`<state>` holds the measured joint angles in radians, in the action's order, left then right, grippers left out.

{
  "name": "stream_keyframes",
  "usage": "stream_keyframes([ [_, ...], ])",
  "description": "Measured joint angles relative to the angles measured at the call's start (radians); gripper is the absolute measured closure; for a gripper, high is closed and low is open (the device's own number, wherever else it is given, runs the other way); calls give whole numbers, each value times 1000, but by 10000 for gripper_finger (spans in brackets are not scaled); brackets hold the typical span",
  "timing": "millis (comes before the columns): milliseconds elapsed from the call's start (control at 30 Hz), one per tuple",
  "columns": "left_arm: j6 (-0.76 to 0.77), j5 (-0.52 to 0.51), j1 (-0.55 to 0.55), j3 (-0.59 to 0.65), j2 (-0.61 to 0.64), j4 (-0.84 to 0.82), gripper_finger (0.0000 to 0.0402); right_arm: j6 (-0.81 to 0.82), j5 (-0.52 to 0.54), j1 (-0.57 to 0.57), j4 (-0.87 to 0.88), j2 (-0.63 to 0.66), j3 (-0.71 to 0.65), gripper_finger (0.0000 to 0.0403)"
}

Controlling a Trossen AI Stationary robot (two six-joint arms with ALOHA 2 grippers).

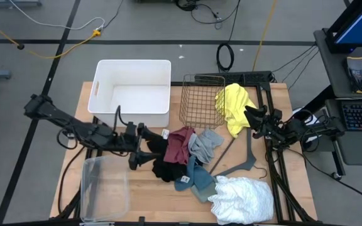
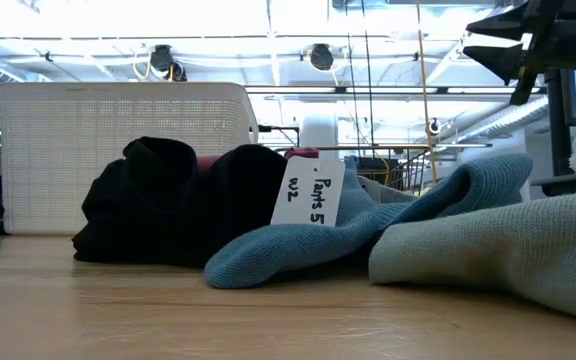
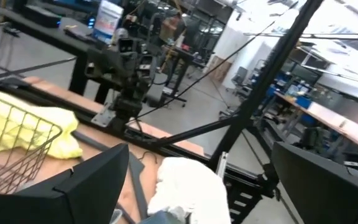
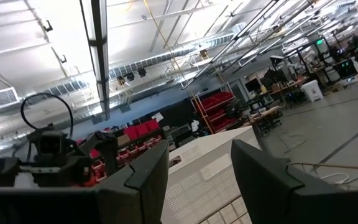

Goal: Pick & Place Cloths
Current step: Put the red boxers into the gold wire basket

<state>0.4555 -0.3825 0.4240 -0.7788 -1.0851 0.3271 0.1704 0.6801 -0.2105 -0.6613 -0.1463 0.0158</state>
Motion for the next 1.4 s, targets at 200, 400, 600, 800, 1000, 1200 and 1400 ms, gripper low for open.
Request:
stream_keyframes([
  [200, 36, -3, 0, 0, -82, -1, 5, 30, -3, 0, 9, 0, 0, 236],
  [400, 90, 27, 4, -6, -192, -23, 4, 27, -2, 0, 8, 0, 0, 236],
  [600, 98, 45, 0, -225, -288, -478, 4, 27, -1, -1, 8, 0, 0, 236],
  [800, 104, 46, -37, -468, -393, -927, 4, 27, -1, -1, 8, 0, 0, 236],
  [1000, 101, 101, -78, -502, -439, -957, 4, 27, -1, -1, 9, 0, 0, 236],
  [1200, 74, 123, -85, -502, -447, -952, 4, 26, -1, -1, 14, 0, 0, 236],
  [1400, 69, 121, -82, -502, -447, -953, 4, 26, -1, -1, 16, 0, 0, 236],
])
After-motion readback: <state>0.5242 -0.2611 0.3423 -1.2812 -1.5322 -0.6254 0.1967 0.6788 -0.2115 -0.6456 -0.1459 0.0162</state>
